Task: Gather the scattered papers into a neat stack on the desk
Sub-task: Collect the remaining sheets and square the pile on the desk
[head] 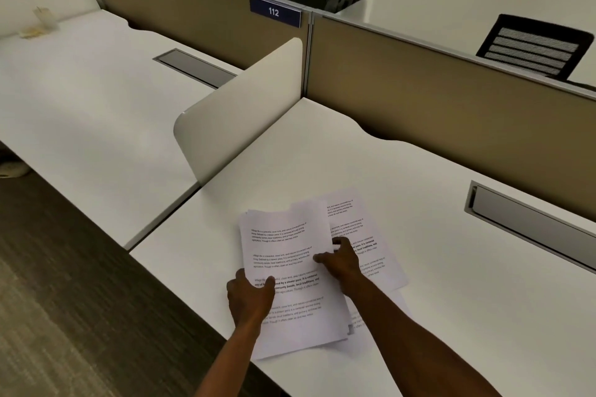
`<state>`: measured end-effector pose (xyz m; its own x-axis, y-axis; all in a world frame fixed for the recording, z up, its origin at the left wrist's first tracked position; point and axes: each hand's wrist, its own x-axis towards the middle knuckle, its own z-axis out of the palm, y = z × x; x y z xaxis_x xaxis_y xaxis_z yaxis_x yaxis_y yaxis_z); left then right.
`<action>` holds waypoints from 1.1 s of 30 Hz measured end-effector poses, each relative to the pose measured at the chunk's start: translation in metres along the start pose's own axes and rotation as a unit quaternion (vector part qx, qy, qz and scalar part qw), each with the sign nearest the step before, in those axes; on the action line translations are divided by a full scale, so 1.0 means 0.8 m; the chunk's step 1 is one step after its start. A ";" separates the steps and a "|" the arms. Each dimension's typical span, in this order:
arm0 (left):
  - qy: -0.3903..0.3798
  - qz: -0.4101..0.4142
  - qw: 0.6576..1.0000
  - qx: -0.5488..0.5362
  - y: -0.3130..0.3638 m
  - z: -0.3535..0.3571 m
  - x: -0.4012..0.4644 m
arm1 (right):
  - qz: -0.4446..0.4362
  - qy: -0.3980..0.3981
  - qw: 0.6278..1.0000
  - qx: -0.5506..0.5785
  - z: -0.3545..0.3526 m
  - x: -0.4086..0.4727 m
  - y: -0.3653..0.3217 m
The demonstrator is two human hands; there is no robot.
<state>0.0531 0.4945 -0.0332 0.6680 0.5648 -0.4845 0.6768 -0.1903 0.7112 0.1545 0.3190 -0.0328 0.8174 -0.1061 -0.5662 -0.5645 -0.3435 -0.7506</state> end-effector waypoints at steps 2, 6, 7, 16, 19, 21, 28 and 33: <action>-0.002 0.001 1.000 -0.004 -0.001 0.000 0.000 | 0.002 -0.033 0.999 0.024 -0.001 -0.002 -0.001; -0.008 -0.001 1.000 -0.011 -0.002 0.002 -0.001 | -0.121 -0.079 0.984 -0.104 -0.001 -0.018 0.003; -0.012 0.000 1.000 -0.010 -0.002 0.004 -0.002 | -0.141 -0.088 0.977 -0.131 -0.002 -0.022 0.005; -0.060 0.027 0.994 -0.087 0.005 0.022 -0.017 | -0.153 -0.096 0.979 0.094 -0.088 -0.015 -0.001; -0.088 0.053 0.993 -0.064 0.013 0.038 -0.024 | -0.144 -0.095 0.980 0.095 -0.138 0.003 -0.017; -0.084 0.070 0.994 -0.029 0.020 0.051 -0.027 | -0.135 -0.100 0.983 0.075 -0.164 0.016 -0.026; -0.078 0.108 0.990 0.049 0.037 0.084 -0.021 | -0.090 -0.125 0.988 -0.003 -0.173 0.039 -0.030; -0.101 0.142 0.979 0.107 0.043 0.098 -0.013 | -0.102 -0.003 0.977 -0.185 -0.151 0.047 -0.017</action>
<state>0.0938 0.4193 -0.0437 0.8720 0.2978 -0.3886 0.4890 -0.4932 0.7194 0.2070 0.2070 -0.0029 0.9075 0.0055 -0.4201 -0.3080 -0.6713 -0.6742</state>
